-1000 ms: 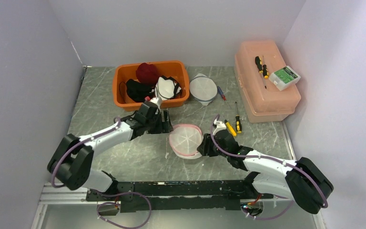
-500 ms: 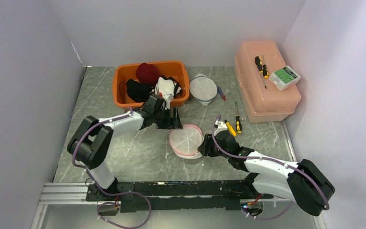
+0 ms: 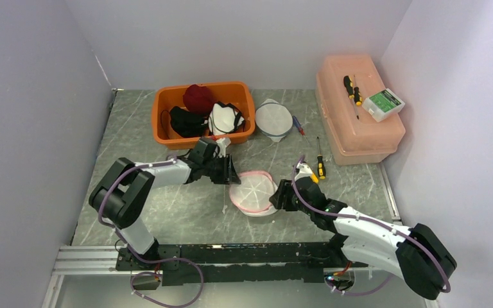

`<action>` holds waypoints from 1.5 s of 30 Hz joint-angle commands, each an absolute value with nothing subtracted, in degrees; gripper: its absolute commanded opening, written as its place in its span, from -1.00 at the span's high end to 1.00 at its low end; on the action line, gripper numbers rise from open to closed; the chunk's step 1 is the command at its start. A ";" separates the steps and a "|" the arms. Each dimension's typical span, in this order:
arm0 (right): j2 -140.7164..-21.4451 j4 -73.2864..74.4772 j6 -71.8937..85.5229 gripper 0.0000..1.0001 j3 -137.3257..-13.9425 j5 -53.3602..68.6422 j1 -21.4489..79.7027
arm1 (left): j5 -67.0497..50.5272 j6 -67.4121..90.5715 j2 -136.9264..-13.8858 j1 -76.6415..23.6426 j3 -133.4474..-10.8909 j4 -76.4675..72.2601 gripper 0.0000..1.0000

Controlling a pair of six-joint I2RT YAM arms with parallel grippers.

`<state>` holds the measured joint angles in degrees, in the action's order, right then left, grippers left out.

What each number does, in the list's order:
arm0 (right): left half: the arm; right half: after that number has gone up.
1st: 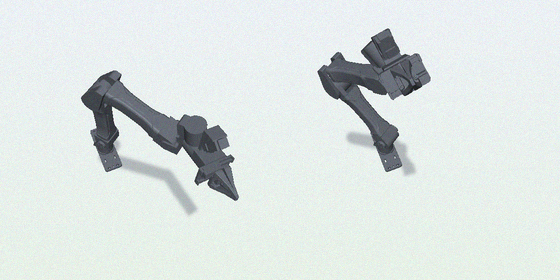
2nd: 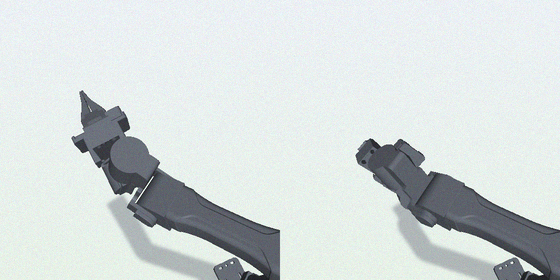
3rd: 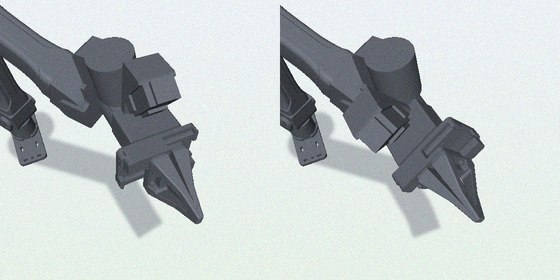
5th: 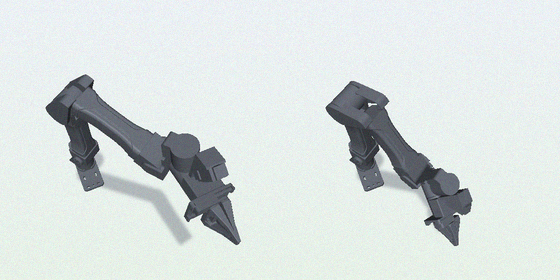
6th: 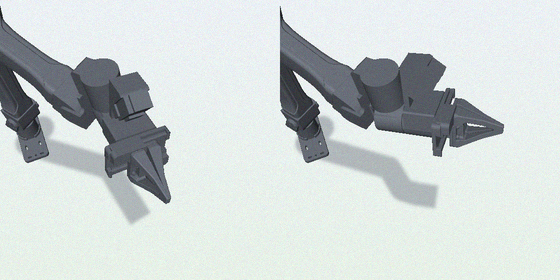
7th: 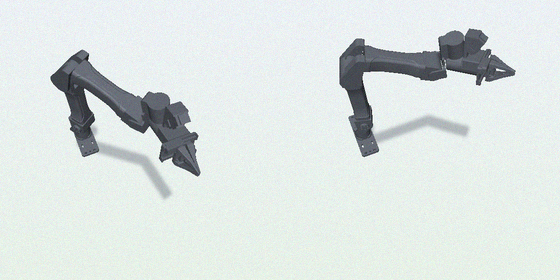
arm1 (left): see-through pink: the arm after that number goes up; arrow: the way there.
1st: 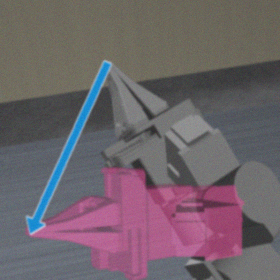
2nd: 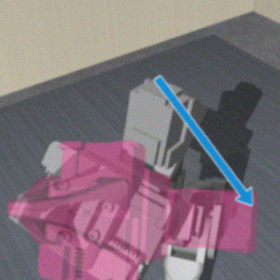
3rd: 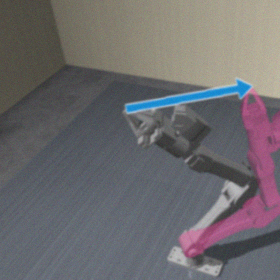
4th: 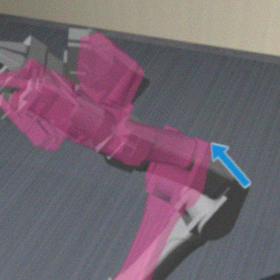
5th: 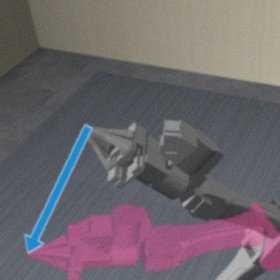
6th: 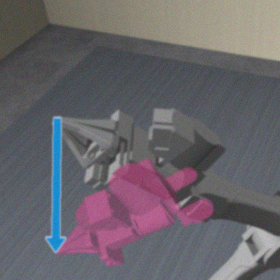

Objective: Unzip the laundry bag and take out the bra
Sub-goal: Close the laundry bag at the center of the board.

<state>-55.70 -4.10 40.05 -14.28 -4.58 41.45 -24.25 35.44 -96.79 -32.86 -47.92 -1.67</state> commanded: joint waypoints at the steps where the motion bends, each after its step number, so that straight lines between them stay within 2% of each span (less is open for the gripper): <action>1: -54.44 -2.45 40.89 -0.12 -15.05 -6.74 41.35 | -25.43 39.69 -90.10 -32.85 -43.54 -9.13 0.28; 3: -54.94 -2.66 40.83 -0.13 -15.33 -6.73 41.24 | -24.15 41.62 -87.41 -32.89 -40.98 -10.81 0.40; 9: -57.06 -5.14 39.73 -0.15 -16.24 -4.45 40.28 | -18.99 47.01 -78.66 -34.00 -33.78 -13.70 0.56; 15: -60.53 -10.47 36.80 -0.16 -17.83 0.99 39.23 | -7.13 51.80 -70.84 -39.38 -27.95 -12.14 0.56; 21: -65.25 -14.65 33.73 -0.16 -19.89 6.83 38.31 | -1.25 54.39 -65.94 -42.91 -24.15 -12.38 0.57; 32: -74.91 -18.54 31.74 -0.18 -25.72 10.20 36.02 | 11.92 59.16 -52.46 -48.80 -20.41 -0.20 0.64; 35: -75.45 -17.73 31.28 -0.28 -27.06 10.66 35.94 | 12.92 58.54 -51.16 -48.95 -20.61 2.83 0.62; 38: -73.17 -15.51 31.20 -0.49 -27.02 9.84 35.88 | 13.31 57.50 -51.92 -48.97 -21.99 4.74 0.58; 42: -66.06 -9.69 30.87 -0.68 -26.37 7.59 35.94 | 13.59 55.64 -53.05 -49.00 -24.16 6.57 0.52; 45: -59.35 -4.23 30.15 -0.72 -26.66 6.67 36.00 | 13.75 54.42 -53.16 -49.03 -25.67 7.88 0.46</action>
